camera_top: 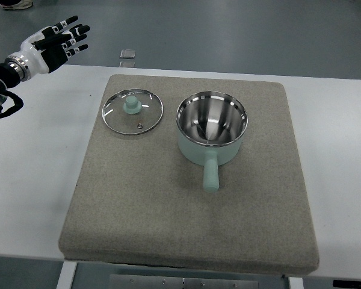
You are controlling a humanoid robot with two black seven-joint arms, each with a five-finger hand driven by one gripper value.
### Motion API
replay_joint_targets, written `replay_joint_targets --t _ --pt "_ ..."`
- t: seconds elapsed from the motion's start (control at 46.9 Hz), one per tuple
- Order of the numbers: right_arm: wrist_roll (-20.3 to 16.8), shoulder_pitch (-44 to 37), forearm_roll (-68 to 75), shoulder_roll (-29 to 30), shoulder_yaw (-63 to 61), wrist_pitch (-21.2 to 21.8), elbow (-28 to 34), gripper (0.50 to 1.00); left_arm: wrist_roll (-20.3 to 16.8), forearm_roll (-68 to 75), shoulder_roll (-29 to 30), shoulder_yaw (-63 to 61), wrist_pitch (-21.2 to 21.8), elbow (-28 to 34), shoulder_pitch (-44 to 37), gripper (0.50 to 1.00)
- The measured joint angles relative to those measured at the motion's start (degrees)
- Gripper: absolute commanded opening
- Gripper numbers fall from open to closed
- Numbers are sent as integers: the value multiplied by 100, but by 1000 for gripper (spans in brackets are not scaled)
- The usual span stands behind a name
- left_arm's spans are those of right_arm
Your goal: Place lid left of pot with left hand
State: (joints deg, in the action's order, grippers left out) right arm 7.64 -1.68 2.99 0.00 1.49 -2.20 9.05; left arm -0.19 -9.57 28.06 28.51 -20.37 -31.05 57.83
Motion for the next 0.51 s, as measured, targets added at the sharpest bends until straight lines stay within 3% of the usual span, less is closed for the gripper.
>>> replay_joint_targets --t 0.149,0.512 --pt "0 1 0 0 0 0 0 924 36 -193 -2 14 -207 99 -20 999" --pt "35 17 17 0 -26 42 157 924 37 -195 12 23 -248 135 -27 999"
